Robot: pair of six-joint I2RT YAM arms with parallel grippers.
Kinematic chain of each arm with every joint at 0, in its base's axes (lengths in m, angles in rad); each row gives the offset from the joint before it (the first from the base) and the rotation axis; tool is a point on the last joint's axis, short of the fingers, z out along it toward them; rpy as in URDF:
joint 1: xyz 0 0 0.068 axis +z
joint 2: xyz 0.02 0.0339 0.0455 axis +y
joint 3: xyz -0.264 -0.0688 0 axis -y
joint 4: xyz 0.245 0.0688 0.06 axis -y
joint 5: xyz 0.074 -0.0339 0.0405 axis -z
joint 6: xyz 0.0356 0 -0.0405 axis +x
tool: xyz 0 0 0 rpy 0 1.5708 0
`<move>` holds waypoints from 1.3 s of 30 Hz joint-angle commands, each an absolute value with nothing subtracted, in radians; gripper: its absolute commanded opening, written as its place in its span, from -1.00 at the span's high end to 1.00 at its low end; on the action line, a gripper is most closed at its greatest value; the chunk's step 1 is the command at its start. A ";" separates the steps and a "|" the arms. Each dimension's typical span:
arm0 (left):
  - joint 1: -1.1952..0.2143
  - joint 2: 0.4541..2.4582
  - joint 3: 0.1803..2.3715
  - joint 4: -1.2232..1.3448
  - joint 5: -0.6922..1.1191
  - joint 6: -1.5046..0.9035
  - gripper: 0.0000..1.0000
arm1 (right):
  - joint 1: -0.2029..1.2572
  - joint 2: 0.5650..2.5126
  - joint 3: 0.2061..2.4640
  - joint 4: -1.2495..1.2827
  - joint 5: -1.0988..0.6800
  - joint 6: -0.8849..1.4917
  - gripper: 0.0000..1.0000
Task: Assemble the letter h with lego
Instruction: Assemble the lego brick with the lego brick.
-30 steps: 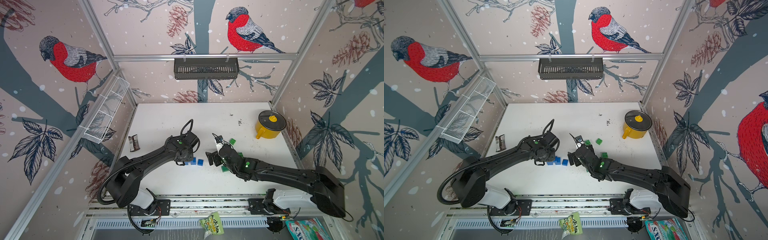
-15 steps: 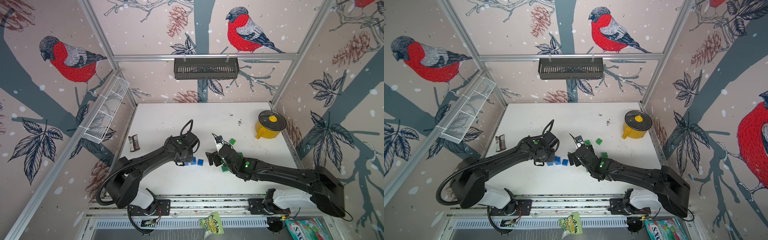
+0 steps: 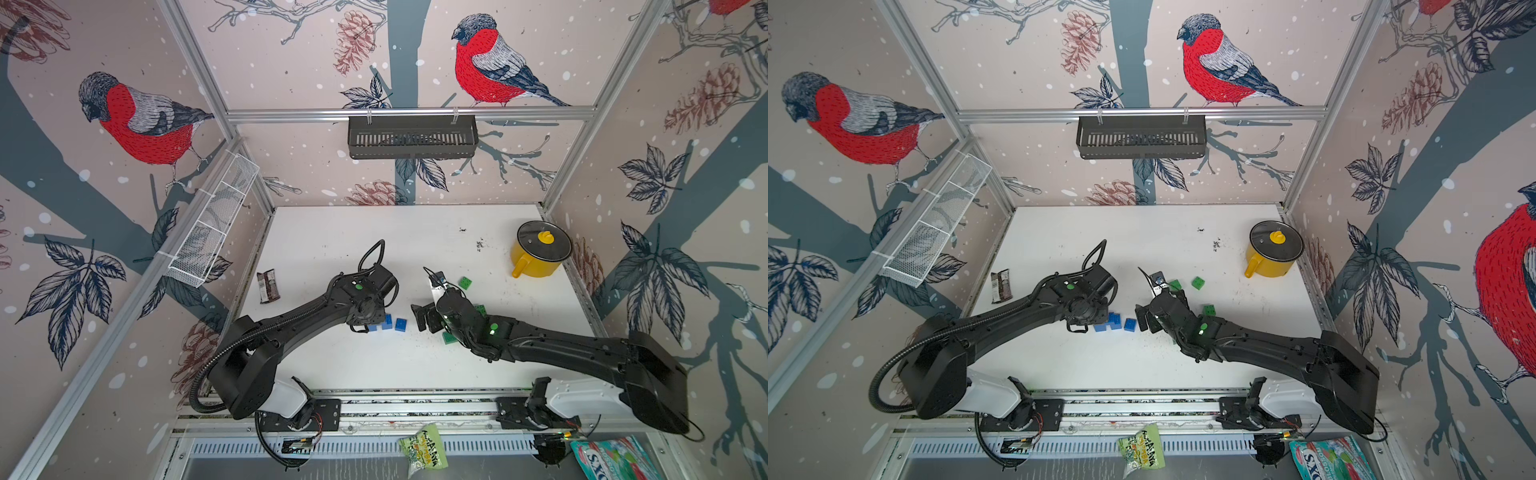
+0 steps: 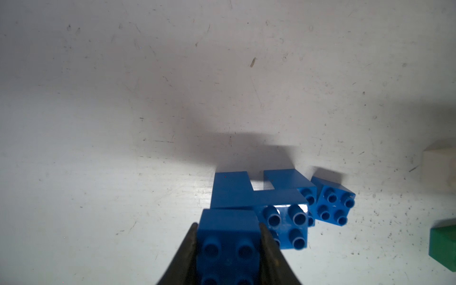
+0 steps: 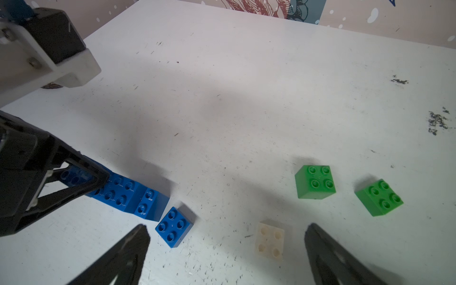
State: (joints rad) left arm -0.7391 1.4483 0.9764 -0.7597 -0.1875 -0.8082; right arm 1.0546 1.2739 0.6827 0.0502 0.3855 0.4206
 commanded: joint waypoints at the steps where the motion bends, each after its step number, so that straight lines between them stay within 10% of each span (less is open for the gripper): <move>1: -0.742 1.433 0.969 -0.739 -0.220 -0.856 0.34 | 1.057 1.275 0.689 0.066 0.398 0.425 -0.99; 39: -0.782 1.420 0.945 -0.731 -0.250 -0.908 0.35 | 1.060 1.268 0.689 0.063 0.398 0.426 -0.99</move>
State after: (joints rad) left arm -0.7792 1.4242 0.9421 -0.7155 -0.2138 -0.8883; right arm 1.0584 1.2694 0.6827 0.0502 0.3855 0.4206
